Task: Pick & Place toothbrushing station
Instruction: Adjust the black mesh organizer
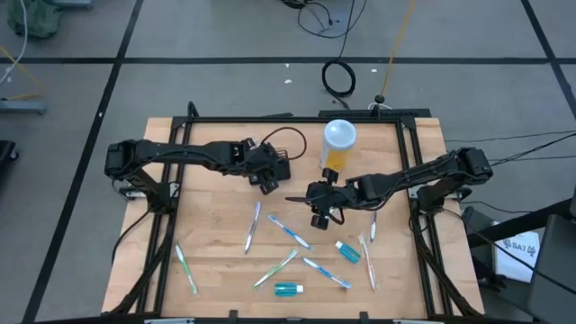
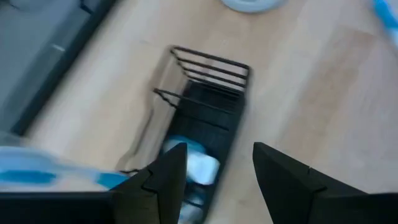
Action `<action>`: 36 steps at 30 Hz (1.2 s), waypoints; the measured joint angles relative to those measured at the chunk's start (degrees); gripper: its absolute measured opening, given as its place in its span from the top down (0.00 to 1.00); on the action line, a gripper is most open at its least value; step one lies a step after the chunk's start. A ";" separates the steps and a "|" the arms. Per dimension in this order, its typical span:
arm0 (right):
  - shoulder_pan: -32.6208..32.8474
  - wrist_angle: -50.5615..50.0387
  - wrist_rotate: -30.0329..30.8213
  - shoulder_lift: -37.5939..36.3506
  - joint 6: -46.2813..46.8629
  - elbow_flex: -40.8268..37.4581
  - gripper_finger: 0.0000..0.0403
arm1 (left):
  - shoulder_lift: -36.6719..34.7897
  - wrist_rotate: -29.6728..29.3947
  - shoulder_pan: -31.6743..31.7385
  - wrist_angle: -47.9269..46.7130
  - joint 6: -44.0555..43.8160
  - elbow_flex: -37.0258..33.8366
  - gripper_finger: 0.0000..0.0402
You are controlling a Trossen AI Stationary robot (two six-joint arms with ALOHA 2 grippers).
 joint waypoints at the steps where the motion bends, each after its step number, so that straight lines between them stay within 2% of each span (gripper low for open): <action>1: 0.00 0.00 0.00 0.00 0.00 0.00 0.66 | 0.00 2.55 0.26 0.01 -0.48 0.00 0.52; 4: 0.00 0.00 -0.01 0.00 0.00 0.00 0.66 | 0.00 8.54 0.60 1.22 1.09 0.00 0.52; 6: 0.00 -0.02 -0.02 0.00 0.00 0.00 0.66 | -0.27 9.03 0.60 0.96 3.57 0.00 0.52; 11: 0.00 -0.01 -0.02 0.00 -0.19 0.00 0.66 | -0.71 2.07 0.45 -0.26 13.55 0.00 0.52; 14: 0.00 0.00 -0.02 0.00 -0.20 0.00 0.66 | -0.29 -0.24 0.52 -1.08 16.18 0.00 0.52; 28: 0.00 0.15 -0.02 0.00 -0.19 0.00 0.66 | -0.04 0.08 4.75 -1.49 12.90 -1.18 0.52; 36: 0.00 0.15 -0.02 0.00 -0.20 0.00 0.66 | -0.04 0.13 5.48 -1.46 16.62 -1.18 0.52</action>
